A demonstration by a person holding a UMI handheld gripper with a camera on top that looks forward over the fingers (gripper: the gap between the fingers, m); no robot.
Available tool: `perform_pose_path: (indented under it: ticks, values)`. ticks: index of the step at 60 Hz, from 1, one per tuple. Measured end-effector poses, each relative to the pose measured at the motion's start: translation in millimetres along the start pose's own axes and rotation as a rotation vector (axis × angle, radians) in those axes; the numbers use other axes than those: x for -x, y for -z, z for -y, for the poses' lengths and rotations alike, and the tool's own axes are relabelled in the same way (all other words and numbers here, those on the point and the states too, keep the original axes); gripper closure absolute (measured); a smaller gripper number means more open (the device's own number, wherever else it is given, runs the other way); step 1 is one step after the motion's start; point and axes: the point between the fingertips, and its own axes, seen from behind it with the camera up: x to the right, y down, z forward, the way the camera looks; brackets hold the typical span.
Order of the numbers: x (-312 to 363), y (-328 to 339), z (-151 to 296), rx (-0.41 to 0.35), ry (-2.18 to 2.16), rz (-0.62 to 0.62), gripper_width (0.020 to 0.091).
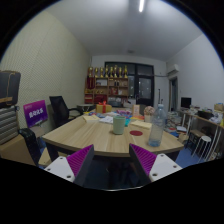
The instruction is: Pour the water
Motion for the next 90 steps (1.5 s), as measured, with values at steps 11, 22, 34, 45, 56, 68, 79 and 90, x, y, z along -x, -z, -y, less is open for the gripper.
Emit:
perform_pose_path:
  ticks: [11, 22, 34, 45, 56, 68, 79, 90]
  values:
    - [-17, -11, 3, -0.024, -0.018, -0.034, 0.0306]
    - [-69, -29, 20, -0.067, 0.018, -0.066, 0.0299]
    - [-156, -80, 40, -0.119, 0.003, -0.177, 0.0285]
    - [-212, -148, 45, -0.12, -0.027, -0.245, 0.0287]
    - [-227, -204, 35, -0.106, -0.046, -0.224, 0.0271]
    - [-252, -246, 40, -0.115, 0.0, -0.263, 0.0263]
    - [-268, -281, 22, -0.065, -0.022, -0.273, 0.0475]
    - [-262, -288, 21, -0.116, -0.057, -0.243, 0.0574]
